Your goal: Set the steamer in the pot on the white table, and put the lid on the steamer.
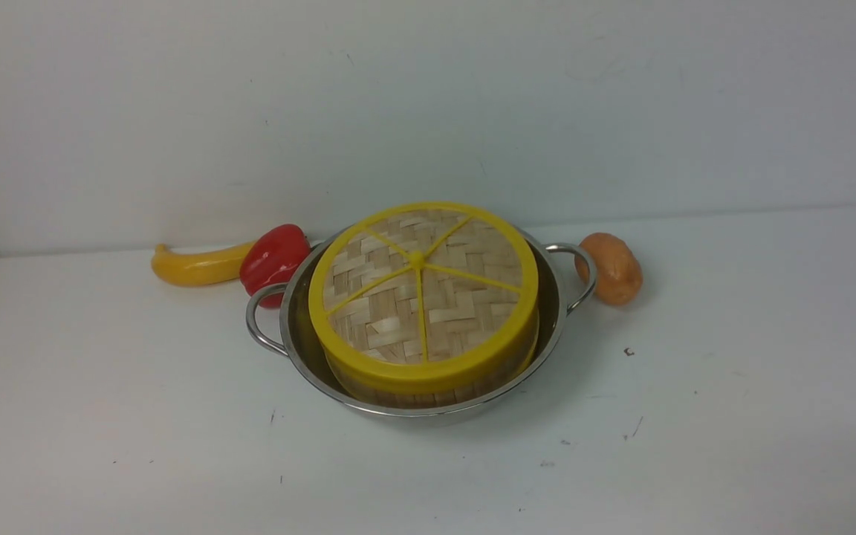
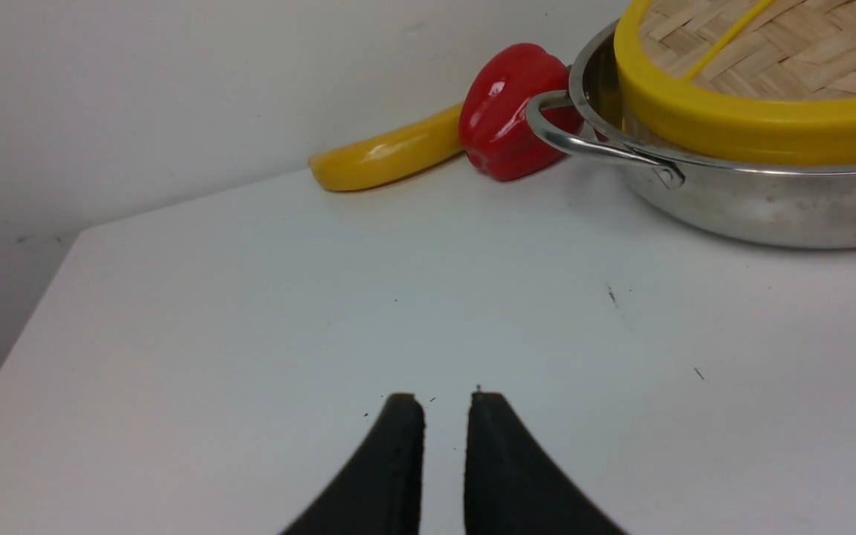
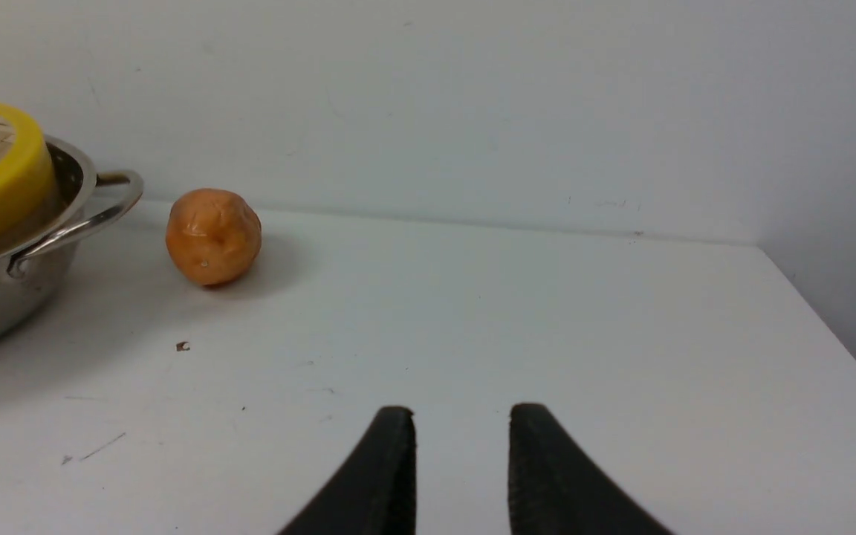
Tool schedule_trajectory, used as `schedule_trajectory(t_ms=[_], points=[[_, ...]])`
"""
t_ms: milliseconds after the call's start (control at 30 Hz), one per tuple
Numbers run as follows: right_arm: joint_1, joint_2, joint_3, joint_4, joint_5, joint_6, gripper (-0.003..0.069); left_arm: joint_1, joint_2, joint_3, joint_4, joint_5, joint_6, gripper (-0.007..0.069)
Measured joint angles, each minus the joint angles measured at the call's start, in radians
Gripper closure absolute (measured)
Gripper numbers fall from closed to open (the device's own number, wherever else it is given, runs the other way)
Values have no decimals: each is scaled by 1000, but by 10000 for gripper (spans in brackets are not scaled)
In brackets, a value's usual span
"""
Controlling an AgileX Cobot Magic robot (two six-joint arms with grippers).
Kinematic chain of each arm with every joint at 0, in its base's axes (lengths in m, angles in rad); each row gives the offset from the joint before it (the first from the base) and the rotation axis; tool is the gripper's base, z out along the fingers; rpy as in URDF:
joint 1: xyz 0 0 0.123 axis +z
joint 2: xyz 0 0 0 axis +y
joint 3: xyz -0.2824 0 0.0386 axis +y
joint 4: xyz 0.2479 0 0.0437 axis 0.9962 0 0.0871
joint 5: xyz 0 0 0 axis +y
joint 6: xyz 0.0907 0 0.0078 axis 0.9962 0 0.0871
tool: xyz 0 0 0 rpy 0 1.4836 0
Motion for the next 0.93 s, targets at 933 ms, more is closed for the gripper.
schedule_trajectory(t_ms=[933], points=[[0,0,0,2,0,2,414,0,0,0,0,0,0,509]])
